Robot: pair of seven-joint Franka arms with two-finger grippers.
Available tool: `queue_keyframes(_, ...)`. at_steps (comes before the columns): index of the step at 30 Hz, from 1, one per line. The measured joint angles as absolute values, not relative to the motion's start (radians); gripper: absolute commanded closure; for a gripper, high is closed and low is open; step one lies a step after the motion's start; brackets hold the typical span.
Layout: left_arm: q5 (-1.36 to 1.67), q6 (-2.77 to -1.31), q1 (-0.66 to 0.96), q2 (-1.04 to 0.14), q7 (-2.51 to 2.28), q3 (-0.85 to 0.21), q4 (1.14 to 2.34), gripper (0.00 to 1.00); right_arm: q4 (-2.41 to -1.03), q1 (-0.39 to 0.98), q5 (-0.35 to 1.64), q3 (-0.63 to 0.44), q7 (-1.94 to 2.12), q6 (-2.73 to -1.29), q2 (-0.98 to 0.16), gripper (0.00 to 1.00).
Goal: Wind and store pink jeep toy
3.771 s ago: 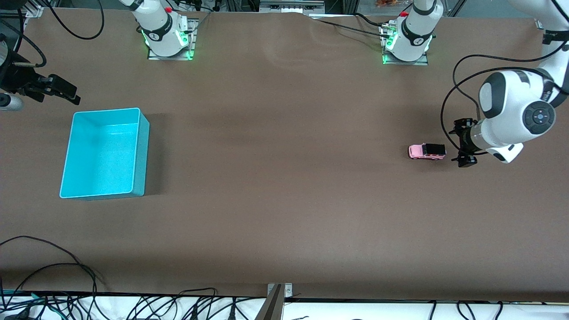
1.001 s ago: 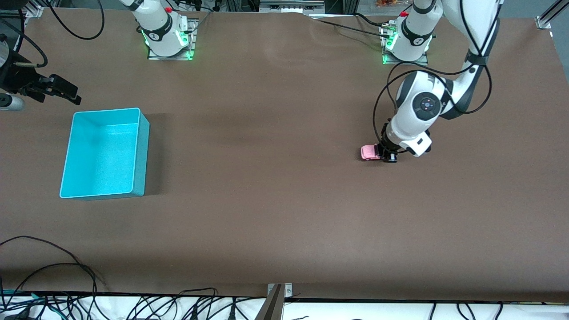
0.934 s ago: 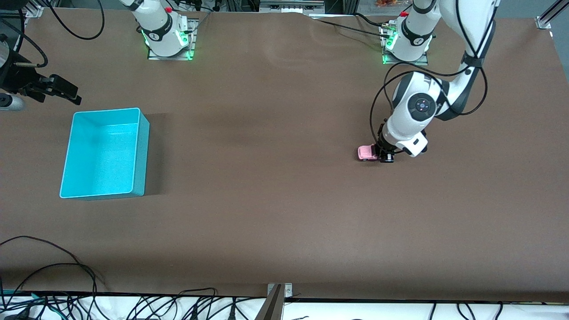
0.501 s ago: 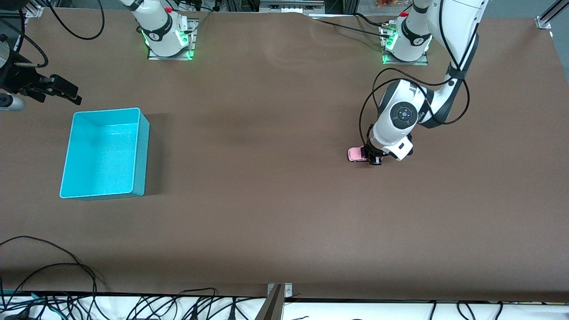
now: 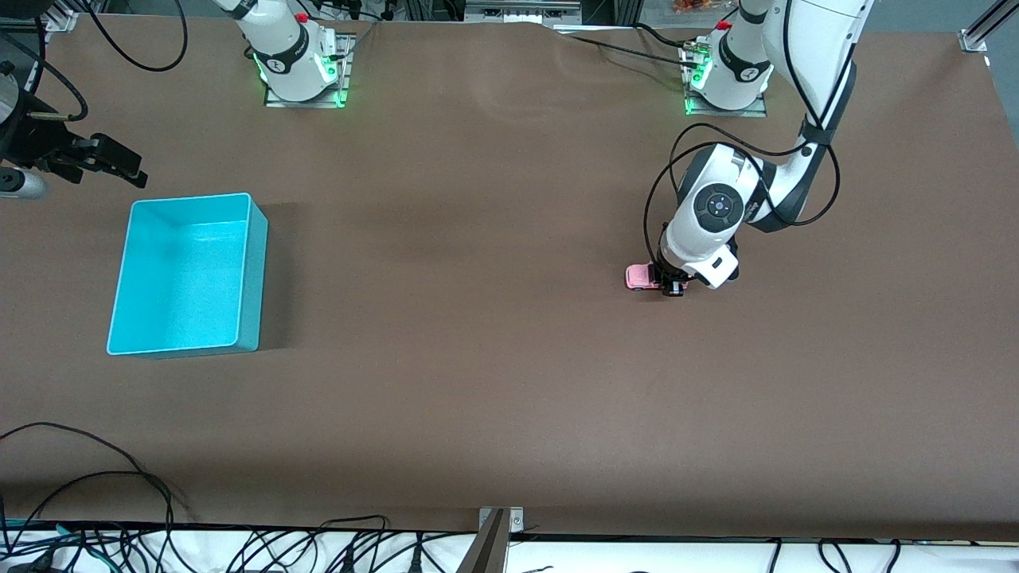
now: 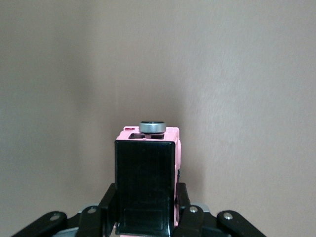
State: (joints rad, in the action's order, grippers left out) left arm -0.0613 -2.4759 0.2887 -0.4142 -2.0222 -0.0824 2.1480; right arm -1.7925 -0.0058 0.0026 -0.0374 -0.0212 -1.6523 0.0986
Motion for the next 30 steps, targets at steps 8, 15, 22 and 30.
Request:
queue_keyframes(8, -0.104, -2.466, 0.222, -0.413, -2.019, -0.081, 2.148, 0.86, -1.792, -0.006, 0.003, -0.038, -0.021, -1.653, 0.099, 0.0)
queue_keyframes(15, -0.14, -2.464, 0.134, -0.413, -1.964, -0.08, 2.149, 0.86, -1.792, -0.006, 0.003, -0.038, -0.021, -1.653, 0.099, 0.0)
queue_keyframes(22, -0.143, -2.458, 0.039, -0.413, -1.846, -0.079, 2.149, 0.86, -1.792, -0.006, 0.003, -0.038, -0.021, -1.653, 0.099, 0.0)
queue_keyframes(30, -0.194, -2.46, -0.066, -0.413, -1.757, -0.077, 2.149, 0.86, -1.792, -0.006, 0.003, -0.038, -0.021, -1.652, 0.099, 0.0)
